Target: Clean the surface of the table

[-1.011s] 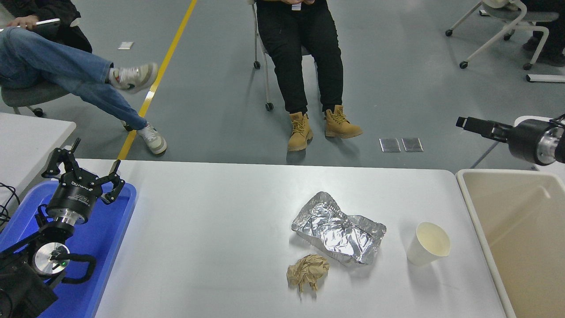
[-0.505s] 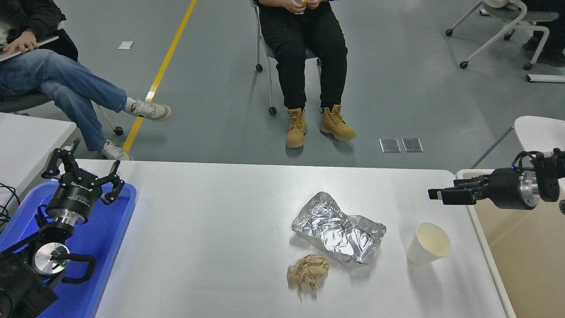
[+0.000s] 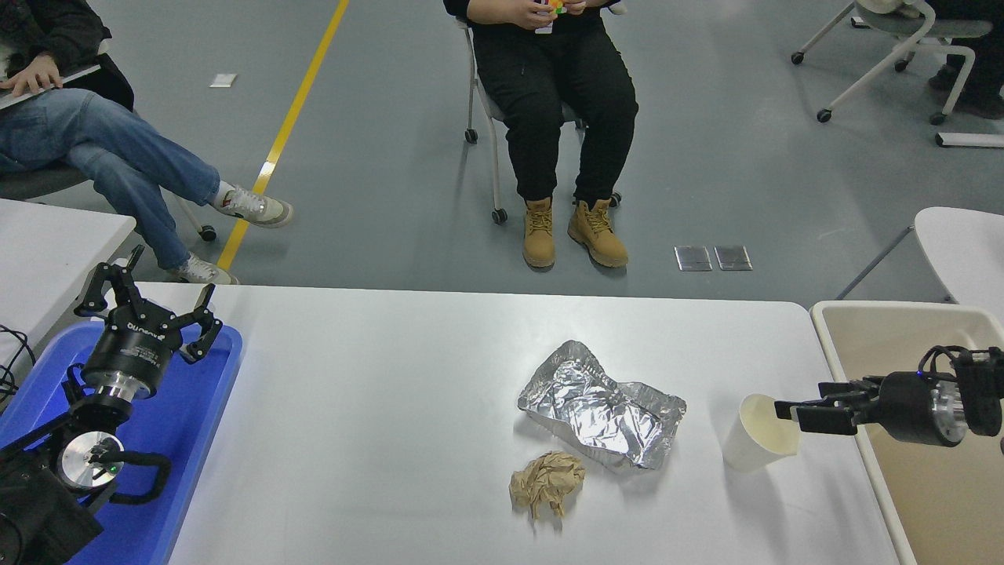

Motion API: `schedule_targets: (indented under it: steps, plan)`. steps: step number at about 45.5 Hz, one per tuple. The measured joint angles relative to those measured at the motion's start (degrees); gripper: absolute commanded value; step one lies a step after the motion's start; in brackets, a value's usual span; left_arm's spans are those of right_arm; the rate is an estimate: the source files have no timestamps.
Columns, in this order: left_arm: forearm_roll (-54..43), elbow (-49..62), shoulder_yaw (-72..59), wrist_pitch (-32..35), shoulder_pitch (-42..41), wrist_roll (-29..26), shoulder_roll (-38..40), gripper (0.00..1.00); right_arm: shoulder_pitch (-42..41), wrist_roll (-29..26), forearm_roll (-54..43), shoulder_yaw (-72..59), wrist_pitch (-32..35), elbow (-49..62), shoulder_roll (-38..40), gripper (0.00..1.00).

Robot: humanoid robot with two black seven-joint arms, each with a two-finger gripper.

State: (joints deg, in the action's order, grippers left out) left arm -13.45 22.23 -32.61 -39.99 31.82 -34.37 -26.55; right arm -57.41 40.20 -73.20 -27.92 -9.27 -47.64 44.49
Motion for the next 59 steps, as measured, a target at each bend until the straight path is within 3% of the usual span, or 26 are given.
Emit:
schedule_targets:
  steps: [18, 30, 40, 47, 55, 59]
  plan:
    - [0.00, 0.00, 0.00, 0.00, 0.00, 0.00, 0.00, 1.00, 1.43, -0.02, 1.81, 0.02, -4.36, 0.70, -3.15, 0.98]
    - [0.00, 0.00, 0.00, 0.00, 0.00, 0.00, 0.00, 1.00, 2.45, -0.10, 4.25, -0.72, -5.35, 5.14, -7.65, 0.79]
    - [0.00, 0.00, 0.00, 0.00, 0.00, 0.00, 0.00, 1.00, 3.69, -0.01, 4.80, -1.05, -5.68, 8.76, -9.87, 0.74]
    - [0.00, 0.00, 0.00, 0.00, 0.00, 0.00, 0.00, 1.00, 4.31, 0.07, 4.92, -1.21, -5.75, 10.29, -10.68, 0.47]
    - [0.00, 0.00, 0.00, 0.00, 0.00, 0.00, 0.00, 1.00, 4.56, 0.22, 4.92, -2.49, -5.79, 11.65, -11.26, 0.00]
    - [0.00, 0.00, 0.00, 0.00, 0.00, 0.00, 0.00, 1.00, 4.56, 0.28, 4.92, -3.28, -5.78, 12.15, -11.64, 0.00]
